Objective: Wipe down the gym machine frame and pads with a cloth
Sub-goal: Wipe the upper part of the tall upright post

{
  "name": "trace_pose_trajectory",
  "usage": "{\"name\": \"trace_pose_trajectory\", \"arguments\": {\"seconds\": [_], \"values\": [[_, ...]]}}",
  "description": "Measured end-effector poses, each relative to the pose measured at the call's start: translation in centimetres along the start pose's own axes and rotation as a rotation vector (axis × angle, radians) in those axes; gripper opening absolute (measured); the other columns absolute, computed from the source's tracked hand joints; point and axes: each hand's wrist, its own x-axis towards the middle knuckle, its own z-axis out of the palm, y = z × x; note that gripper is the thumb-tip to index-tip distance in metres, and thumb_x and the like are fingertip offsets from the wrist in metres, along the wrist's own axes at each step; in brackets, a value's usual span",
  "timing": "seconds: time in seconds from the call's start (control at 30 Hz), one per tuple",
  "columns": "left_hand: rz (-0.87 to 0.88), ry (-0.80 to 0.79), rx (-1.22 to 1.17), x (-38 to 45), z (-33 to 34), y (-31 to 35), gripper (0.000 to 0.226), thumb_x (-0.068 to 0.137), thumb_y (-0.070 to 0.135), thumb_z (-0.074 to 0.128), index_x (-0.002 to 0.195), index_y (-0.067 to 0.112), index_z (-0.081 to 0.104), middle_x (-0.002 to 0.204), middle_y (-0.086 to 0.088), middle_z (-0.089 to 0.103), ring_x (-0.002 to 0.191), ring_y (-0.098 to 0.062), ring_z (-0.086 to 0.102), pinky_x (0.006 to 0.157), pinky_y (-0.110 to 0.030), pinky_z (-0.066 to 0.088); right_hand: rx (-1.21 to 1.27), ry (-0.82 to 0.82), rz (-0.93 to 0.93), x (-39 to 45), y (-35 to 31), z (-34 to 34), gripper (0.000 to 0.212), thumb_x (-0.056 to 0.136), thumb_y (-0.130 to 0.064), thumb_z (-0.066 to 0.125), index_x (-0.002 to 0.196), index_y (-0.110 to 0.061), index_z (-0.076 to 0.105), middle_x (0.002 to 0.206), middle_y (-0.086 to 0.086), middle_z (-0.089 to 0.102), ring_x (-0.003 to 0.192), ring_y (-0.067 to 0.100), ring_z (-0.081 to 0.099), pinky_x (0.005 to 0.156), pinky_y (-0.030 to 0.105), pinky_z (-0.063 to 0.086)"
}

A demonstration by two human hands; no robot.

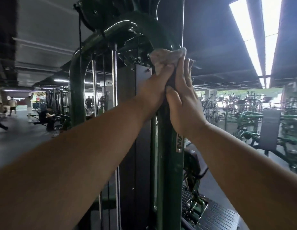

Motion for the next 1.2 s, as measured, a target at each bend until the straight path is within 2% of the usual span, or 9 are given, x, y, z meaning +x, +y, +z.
{"name": "trace_pose_trajectory", "arguments": {"seconds": [0.2, 0.3, 0.37, 0.43, 0.5, 0.63, 0.77, 0.97, 1.2], "values": [[-0.014, -0.061, -0.019, -0.8, -0.7, -3.0, 0.049, 0.102, 0.062, 0.053, 0.119, 0.022, 0.076, 0.117, 0.002, 0.079, 0.114, -0.015, 0.073, 0.108, -0.04, 0.052, 0.032, 0.01, -0.012, -1.6, 0.3, 0.5, 0.082, 0.095, -0.032, 0.033, 0.168, -0.031, -0.005, 0.175, -0.011, -0.009, 0.159, 0.001, -0.008, 0.124, 0.048, 0.033], [-0.048, -0.033, -0.024, -1.3, -1.2, -2.7, 0.067, 0.086, 0.071, 0.064, 0.125, 0.018, 0.075, 0.121, -0.003, 0.078, 0.116, -0.021, 0.073, 0.114, -0.047, 0.048, 0.061, -0.016, -0.034, -2.0, 0.8, 0.3, 0.082, 0.092, -0.026, 0.032, 0.169, -0.025, 0.002, 0.176, -0.009, -0.004, 0.159, -0.001, -0.003, 0.123, 0.023, 0.023], [-0.055, -0.065, -0.088, -1.3, -1.3, -1.8, 0.063, 0.094, 0.059, 0.06, 0.132, 0.01, 0.069, 0.124, -0.008, 0.076, 0.117, -0.025, 0.072, 0.112, -0.048, 0.05, 0.052, -0.026, -0.048, -1.8, 1.1, -0.3, 0.079, 0.094, -0.026, 0.031, 0.169, -0.024, 0.006, 0.176, -0.01, -0.001, 0.157, -0.005, -0.002, 0.117, 0.013, 0.017], [-0.019, -0.11, -0.059, -1.2, -1.8, -0.8, 0.049, 0.108, 0.045, 0.043, 0.118, 0.006, 0.07, 0.104, -0.007, 0.079, 0.093, -0.02, 0.077, 0.087, -0.037, 0.061, 0.031, -0.015, -0.057, -1.4, 1.3, -0.6, 0.075, 0.098, -0.036, 0.03, 0.169, -0.028, 0.006, 0.175, -0.012, 0.0, 0.157, -0.005, -0.001, 0.121, 0.022, 0.027], [-0.029, -0.104, -0.005, -1.4, -2.9, -0.6, 0.047, 0.109, 0.043, 0.036, 0.09, 0.016, 0.07, 0.084, -0.001, 0.072, 0.068, -0.014, 0.064, 0.068, -0.03, 0.049, 0.012, -0.006, -0.05, -0.7, 1.4, -0.7, 0.076, 0.1, -0.052, 0.033, 0.167, -0.037, 0.0, 0.175, -0.017, -0.003, 0.159, 0.0, 0.002, 0.122, 0.044, 0.039], [-0.164, -0.086, -0.11, -1.9, -4.3, -2.6, 0.044, 0.106, 0.037, 0.039, 0.087, 0.022, 0.077, 0.102, -0.006, 0.074, 0.091, -0.022, 0.068, 0.094, -0.044, 0.047, -0.011, 0.002, -0.03, 1.7, 1.8, -0.4, 0.107, 0.088, -0.072, 0.058, 0.166, -0.039, -0.007, 0.174, -0.02, -0.007, 0.159, 0.016, 0.022, 0.109, 0.053, 0.052], [-0.17, -0.057, -0.172, -2.8, -3.3, -5.0, 0.039, 0.107, 0.03, 0.039, 0.096, 0.021, 0.076, 0.1, -0.001, 0.075, 0.083, -0.016, 0.07, 0.08, -0.037, 0.051, -0.018, -0.002, -0.034, 3.8, 2.4, -0.3, 0.12, 0.078, -0.07, 0.07, 0.166, -0.038, -0.006, 0.174, -0.019, -0.004, 0.158, 0.018, 0.024, 0.108, 0.052, 0.053], [-0.142, -0.037, -0.183, -2.3, -3.3, -5.5, 0.03, 0.102, 0.031, 0.052, 0.111, 0.017, 0.078, 0.115, -0.007, 0.074, 0.101, -0.023, 0.066, 0.092, -0.04, 0.049, -0.094, -0.003, -0.012, 5.8, 1.1, -0.3, 0.12, 0.072, -0.055, 0.068, 0.165, -0.04, -0.006, 0.175, -0.017, -0.003, 0.161, 0.019, 0.014, 0.118, 0.055, 0.042], [-0.099, -0.027, -0.169, -0.8, -4.1, -4.9, 0.027, 0.103, 0.022, 0.054, 0.101, 0.009, 0.078, 0.096, -0.008, 0.078, 0.081, -0.02, 0.074, 0.072, -0.029, 0.059, -0.21, -0.05, -0.005, 10.3, -1.3, -0.6, 0.118, 0.065, -0.05, 0.072, 0.164, -0.036, 0.009, 0.165, -0.006, 0.031, 0.139, 0.025, 0.05, 0.098, 0.049, 0.058]]}}
